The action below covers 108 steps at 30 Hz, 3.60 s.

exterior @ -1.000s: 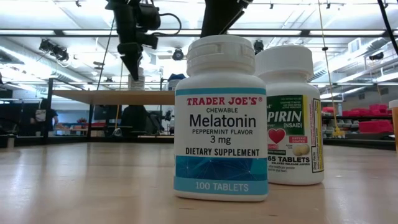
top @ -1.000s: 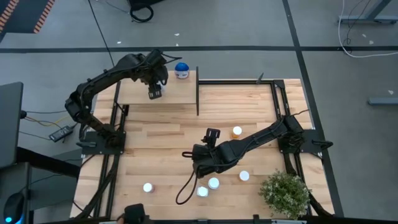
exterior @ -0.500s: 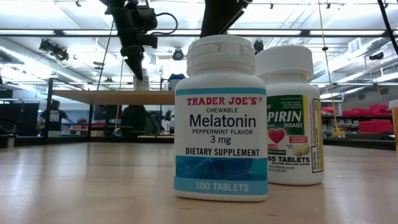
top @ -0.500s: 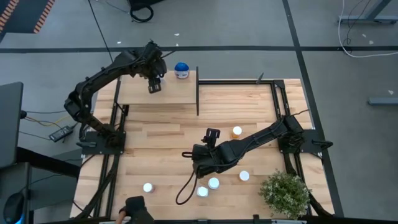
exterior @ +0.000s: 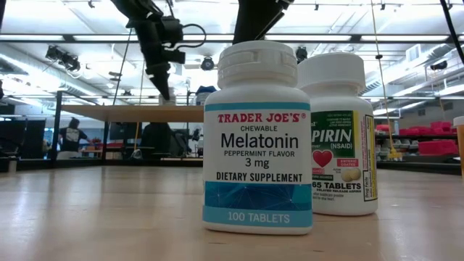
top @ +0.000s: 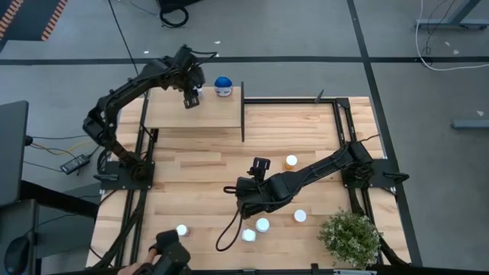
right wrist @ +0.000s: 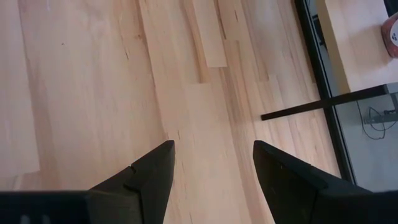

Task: Pick and place medicine bottles onto shelf by color
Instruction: Put the top light blue pill bottle on the shelf

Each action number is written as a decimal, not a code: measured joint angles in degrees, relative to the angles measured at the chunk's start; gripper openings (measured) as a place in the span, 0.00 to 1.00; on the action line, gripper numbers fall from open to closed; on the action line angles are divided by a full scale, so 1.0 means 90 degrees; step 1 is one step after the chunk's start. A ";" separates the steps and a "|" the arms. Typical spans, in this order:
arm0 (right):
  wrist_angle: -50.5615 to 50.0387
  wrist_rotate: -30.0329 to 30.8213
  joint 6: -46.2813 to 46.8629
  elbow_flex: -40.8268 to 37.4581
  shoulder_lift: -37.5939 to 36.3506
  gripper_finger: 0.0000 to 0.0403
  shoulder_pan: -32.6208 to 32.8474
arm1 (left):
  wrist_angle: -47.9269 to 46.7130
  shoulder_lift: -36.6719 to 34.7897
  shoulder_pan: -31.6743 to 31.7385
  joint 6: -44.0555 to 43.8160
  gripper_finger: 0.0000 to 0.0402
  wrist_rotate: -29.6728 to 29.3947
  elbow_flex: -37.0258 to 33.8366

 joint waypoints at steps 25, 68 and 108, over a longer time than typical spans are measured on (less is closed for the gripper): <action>-0.0002 -0.0022 0.0032 0.0000 0.0000 0.56 0.0161 | -0.1808 0.0297 0.0027 -0.0648 0.47 0.0660 0.0993; 0.0024 -0.0119 0.0470 0.0000 -0.0002 0.56 0.0430 | -0.0447 0.0738 -0.1699 -0.0650 0.49 0.0961 0.1163; 0.0024 -0.0119 0.0587 0.0000 -0.0002 0.56 0.0430 | -0.0181 0.0924 -0.1579 -0.0804 0.62 0.0813 0.1163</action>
